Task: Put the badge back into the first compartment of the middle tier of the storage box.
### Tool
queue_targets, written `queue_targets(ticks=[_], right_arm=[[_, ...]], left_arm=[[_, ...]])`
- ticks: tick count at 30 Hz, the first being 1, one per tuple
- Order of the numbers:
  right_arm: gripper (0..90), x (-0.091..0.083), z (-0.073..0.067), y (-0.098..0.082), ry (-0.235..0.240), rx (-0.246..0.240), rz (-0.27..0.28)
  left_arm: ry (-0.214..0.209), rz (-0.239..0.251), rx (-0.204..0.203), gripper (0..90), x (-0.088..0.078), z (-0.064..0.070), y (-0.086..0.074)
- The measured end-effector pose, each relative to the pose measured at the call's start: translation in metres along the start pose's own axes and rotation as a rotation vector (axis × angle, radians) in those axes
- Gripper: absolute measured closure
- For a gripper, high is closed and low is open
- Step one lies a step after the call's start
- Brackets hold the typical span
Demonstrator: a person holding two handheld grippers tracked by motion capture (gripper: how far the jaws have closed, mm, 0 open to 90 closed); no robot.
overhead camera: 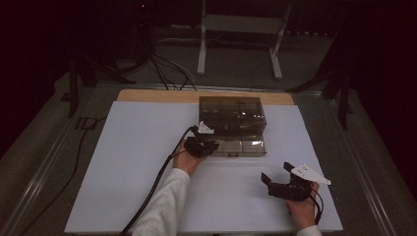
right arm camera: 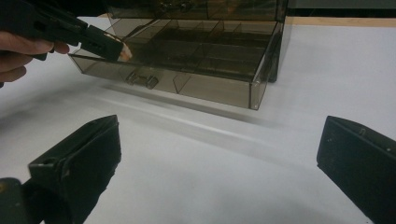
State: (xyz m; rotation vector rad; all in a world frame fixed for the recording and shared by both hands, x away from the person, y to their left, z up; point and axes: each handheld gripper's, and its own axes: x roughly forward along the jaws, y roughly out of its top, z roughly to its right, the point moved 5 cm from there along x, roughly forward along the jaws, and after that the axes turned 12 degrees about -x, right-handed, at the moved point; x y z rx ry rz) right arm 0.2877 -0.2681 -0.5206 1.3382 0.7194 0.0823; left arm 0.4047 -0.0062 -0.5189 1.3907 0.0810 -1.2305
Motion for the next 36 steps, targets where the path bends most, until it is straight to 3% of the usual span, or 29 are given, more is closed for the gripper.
queue_targets(ticks=[4, 15, 27, 36], right_arm=[[0.0, 0.000, 0.000, 0.000, -0.001, -0.002, 0.003], [0.0, 0.000, 0.000, 0.000, 0.000, -0.003, 0.001], [0.0, 0.000, 0.001, 0.000, -0.004, 0.001, 0.002], [0.0, 0.000, 0.001, 0.000, -0.007, -0.001, 0.002]], left_arm=[[0.046, 0.014, -0.018, 59.6, -0.003, -0.007, 0.002], [0.069, 0.078, -0.031, 30.3, -0.015, -0.007, 0.009], [0.098, 0.128, -0.067, 16.8, -0.022, -0.011, 0.013], [0.067, 0.143, -0.066, 3.2, -0.026, -0.006, 0.015]])
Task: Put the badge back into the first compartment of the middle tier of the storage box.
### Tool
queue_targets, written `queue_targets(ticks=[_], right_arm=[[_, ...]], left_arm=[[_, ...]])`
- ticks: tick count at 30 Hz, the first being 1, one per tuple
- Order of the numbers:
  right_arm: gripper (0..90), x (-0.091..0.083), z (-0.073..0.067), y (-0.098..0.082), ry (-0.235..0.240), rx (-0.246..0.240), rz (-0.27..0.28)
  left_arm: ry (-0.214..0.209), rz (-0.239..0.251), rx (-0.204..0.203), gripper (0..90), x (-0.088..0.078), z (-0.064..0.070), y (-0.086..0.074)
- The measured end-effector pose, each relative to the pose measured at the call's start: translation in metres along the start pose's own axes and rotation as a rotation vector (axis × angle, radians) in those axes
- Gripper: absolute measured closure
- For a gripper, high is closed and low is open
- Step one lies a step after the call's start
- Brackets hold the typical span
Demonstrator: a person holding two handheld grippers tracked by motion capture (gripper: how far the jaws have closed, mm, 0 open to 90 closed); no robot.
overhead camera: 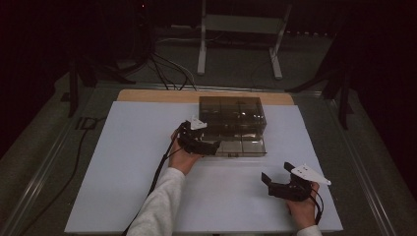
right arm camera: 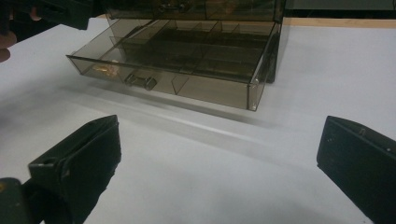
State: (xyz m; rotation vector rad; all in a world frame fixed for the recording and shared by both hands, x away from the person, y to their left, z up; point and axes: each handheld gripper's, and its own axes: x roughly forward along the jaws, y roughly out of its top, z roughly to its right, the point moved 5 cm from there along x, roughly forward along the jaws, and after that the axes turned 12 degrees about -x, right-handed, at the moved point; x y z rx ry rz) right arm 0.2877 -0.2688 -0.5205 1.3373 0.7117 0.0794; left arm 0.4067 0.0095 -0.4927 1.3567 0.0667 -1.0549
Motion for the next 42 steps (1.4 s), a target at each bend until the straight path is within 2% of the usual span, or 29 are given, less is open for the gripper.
queue_targets(ticks=[8, 10, 20, 27, 42], right_arm=[[0.0, 0.000, 0.001, 0.000, -0.001, 0.000, 0.002], [0.0, 0.000, 0.001, 0.000, -0.002, 0.001, 0.003], [0.0, -0.001, 0.001, 0.000, -0.002, 0.003, 0.003], [0.0, 0.000, 0.001, 0.000, -0.001, 0.001, 0.003], [0.0, -0.001, 0.001, 0.000, -0.001, 0.004, 0.002]], left_arm=[[-0.002, 0.016, 0.010, 0.6, -0.003, 0.001, 0.001], [-0.017, 0.012, 0.010, 0.6, -0.003, 0.003, 0.000], [-0.037, 0.021, 0.020, 0.7, -0.004, 0.008, -0.001], [-0.040, 0.013, 0.030, 0.7, -0.004, 0.010, -0.003], [-0.092, -0.015, 0.048, 2.1, -0.004, 0.018, -0.013]])
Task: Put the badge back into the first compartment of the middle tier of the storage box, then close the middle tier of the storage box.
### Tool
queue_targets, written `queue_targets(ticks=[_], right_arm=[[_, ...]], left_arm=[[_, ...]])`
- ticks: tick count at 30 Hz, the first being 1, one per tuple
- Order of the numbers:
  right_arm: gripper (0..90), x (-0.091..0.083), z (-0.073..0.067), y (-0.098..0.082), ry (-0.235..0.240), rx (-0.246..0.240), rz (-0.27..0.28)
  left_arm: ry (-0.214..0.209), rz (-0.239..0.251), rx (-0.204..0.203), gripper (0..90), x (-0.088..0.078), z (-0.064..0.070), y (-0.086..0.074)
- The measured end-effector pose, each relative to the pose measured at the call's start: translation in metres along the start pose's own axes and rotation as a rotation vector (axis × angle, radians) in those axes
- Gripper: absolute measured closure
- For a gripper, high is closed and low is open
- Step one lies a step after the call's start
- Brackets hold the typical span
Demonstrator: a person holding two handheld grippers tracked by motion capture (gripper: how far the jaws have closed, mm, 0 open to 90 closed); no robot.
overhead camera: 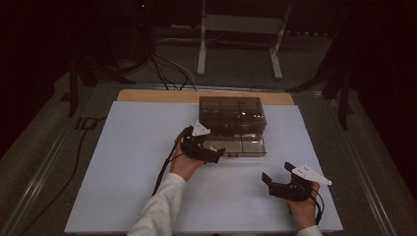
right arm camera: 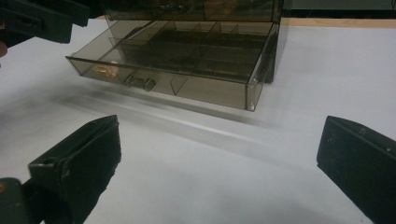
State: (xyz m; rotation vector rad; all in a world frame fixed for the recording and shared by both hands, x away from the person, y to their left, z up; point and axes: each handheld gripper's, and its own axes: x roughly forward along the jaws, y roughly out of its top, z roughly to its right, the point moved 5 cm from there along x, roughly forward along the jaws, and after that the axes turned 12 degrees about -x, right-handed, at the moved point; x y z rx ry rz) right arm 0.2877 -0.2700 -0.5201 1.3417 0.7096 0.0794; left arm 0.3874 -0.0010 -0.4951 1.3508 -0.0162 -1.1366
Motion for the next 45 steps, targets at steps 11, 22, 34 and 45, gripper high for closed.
queue_targets(ticks=[11, 22, 34, 45], right_arm=[[0.0, -0.001, 0.001, 0.000, -0.001, 0.001, 0.001], [0.0, 0.000, 0.001, 0.000, -0.002, 0.001, -0.001], [0.0, 0.000, 0.001, -0.001, -0.003, 0.004, -0.004], [0.0, -0.001, 0.001, -0.001, -0.004, 0.006, -0.002]], left_arm=[[-0.015, -0.002, 0.014, 2.1, 0.002, 0.006, -0.006], [-0.036, -0.002, 0.001, 2.1, 0.002, 0.007, -0.010], [-0.048, -0.037, 0.021, 8.4, 0.003, 0.011, -0.015], [-0.089, -0.052, 0.048, 45.8, 0.003, 0.012, -0.018]])
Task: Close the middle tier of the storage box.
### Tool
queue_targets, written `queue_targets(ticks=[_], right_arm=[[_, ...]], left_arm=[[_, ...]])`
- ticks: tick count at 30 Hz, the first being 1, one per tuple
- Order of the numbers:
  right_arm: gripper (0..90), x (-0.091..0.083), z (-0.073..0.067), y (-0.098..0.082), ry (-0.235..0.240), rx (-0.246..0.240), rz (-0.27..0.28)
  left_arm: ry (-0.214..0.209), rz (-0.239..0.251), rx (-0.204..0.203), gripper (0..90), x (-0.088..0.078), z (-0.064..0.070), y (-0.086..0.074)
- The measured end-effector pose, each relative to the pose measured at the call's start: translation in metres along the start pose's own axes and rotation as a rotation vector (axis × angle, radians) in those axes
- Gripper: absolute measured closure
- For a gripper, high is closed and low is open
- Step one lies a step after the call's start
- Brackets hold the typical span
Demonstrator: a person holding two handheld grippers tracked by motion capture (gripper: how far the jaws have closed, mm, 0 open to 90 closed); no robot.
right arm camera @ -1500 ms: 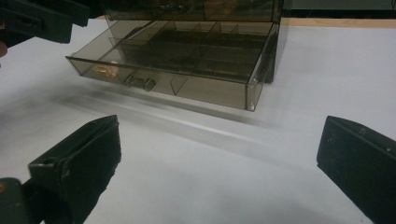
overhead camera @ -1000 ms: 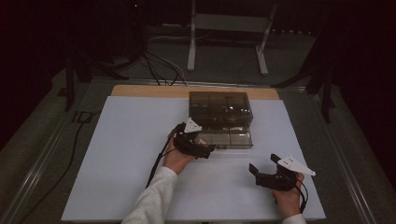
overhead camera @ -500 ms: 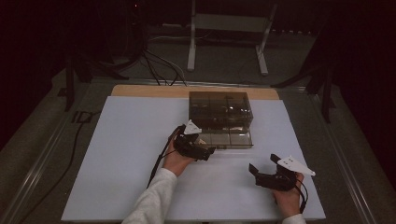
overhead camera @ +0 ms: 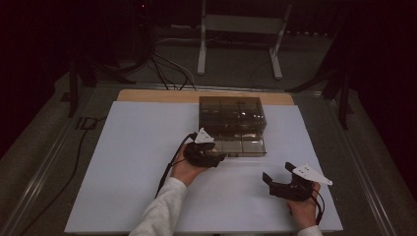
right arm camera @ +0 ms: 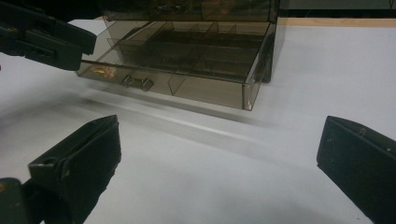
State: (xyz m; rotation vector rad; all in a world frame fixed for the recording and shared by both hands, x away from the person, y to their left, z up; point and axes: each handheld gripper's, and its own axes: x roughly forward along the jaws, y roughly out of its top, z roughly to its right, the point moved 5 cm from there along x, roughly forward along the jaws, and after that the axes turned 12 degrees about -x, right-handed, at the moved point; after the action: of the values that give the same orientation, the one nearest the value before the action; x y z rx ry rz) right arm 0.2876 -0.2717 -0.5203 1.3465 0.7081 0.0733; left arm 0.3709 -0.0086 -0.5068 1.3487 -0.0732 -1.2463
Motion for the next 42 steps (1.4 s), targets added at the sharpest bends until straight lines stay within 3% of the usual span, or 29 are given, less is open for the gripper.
queue_targets(ticks=[1, 8, 11, 13, 18, 24, 36, 42], right_arm=[[0.0, 0.000, 0.000, 0.000, 0.000, -0.001, -0.001], [0.0, 0.000, 0.000, 0.000, 0.000, 0.001, 0.000], [0.0, 0.000, 0.000, 0.000, 0.000, -0.001, -0.001], [0.0, 0.000, 0.000, 0.000, -0.001, 0.000, 0.000], [0.0, 0.001, 0.000, 0.000, 0.001, -0.001, -0.002], [0.0, 0.001, 0.000, -0.001, 0.001, -0.003, -0.002], [0.0, 0.001, 0.000, 0.000, 0.002, -0.002, -0.002], [0.0, 0.001, 0.000, -0.001, 0.003, -0.003, -0.004]], left_arm=[[-0.013, 0.001, -0.006, 49.0, 0.000, 0.000, 0.000], [0.005, 0.002, -0.029, 69.8, 0.003, -0.005, -0.002], [0.020, 0.009, -0.017, 76.1, 0.002, -0.004, -0.002], [0.009, 0.017, -0.009, 78.9, 0.001, -0.001, -0.002], [-0.005, -0.028, 0.044, 90.0, 0.005, 0.004, -0.008], [-0.002, -0.076, 0.062, 90.0, 0.013, 0.005, -0.013], [0.027, -0.100, 0.033, 90.0, 0.024, -0.001, -0.018], [0.029, -0.101, 0.039, 90.0, 0.026, 0.000, -0.017]])
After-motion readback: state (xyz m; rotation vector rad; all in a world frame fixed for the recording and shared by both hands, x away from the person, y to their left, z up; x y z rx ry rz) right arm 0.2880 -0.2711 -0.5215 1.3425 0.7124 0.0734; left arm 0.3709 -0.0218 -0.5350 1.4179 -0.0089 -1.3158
